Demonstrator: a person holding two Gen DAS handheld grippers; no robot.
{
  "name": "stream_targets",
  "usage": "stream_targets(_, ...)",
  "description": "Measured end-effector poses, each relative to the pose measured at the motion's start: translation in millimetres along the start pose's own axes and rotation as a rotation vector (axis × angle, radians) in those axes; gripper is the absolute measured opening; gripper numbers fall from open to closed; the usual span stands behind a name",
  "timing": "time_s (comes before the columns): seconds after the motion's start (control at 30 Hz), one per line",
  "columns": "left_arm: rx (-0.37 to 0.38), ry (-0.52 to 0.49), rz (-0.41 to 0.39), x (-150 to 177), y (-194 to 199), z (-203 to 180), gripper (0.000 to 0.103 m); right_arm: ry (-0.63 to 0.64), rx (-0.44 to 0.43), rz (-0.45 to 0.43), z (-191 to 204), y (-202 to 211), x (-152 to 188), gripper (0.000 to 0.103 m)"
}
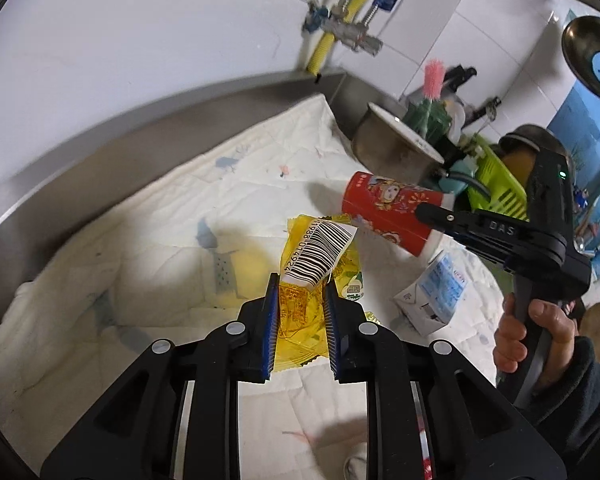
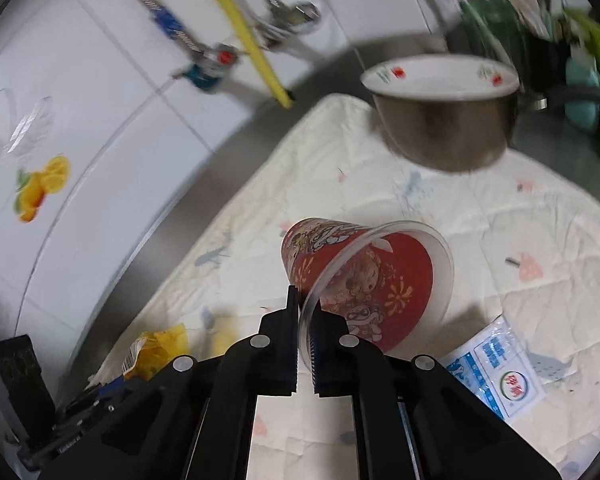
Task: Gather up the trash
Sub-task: 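Grasp the red printed cup with the right tool while the left tool holds the wrapper, then drop the red cup and yellow wrapper into the green basket with both tools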
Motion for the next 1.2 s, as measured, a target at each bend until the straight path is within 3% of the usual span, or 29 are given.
stream_targets(0.17, 0.007, -0.01, -0.027, 4.6, 23.2, -12.3, 0.02, 0.074, -0.002, -0.051, 19.3, 44.3, 8.7, 0.005)
stream_targets(0.37, 0.039, -0.064, -0.053, 15.1, 48.5, -53.2, 0.02, 0.132, 0.038, -0.135, 10.4, 129.9, 48.9, 0.005)
stream_targets(0.5, 0.077, -0.12, -0.057, 26.2, 60.1, -93.2, 0.02, 0.085, 0.104, -0.165, -33.0, 191.8, 96.5, 0.005)
stream_targets(0.63, 0.12, -0.198, -0.041, 44.0, 62.9, -141.3, 0.02, 0.036, 0.269, -0.145, -97.8, 234.4, 154.5, 0.005)
stream_targets(0.77, 0.164, -0.254, -0.013, 63.4, 57.6, -183.0, 0.02, -0.059, 0.401, -0.05, -167.9, 246.7, 216.2, 0.005)
stream_targets(0.9, 0.205, -0.314, 0.04, 89.7, 44.0, -227.5, 0.02, -0.151, 0.48, 0.055, -223.1, 236.5, 271.2, 0.005)
stream_targets(1.1, 0.233, -0.409, 0.13, 129.3, 18.8, -280.2, 0.02, -0.29, 0.51, 0.132, -278.7, 222.7, 325.9, 0.005)
stream_targets(1.2, 0.242, -0.453, 0.186, 151.8, 0.9, -306.9, 0.02, -0.339, 0.509, 0.138, -293.1, 221.3, 337.9, 0.013)
Point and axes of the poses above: each gripper's, at about its wrist camera, not at the fingertips, and y roughly against the way its jaws point, z to its left, x to its underside, the point moved 8 cm from there along -y, roughly the way its jaws point, and after that the axes turned 10 degrees about z, right-handed, at the moved point
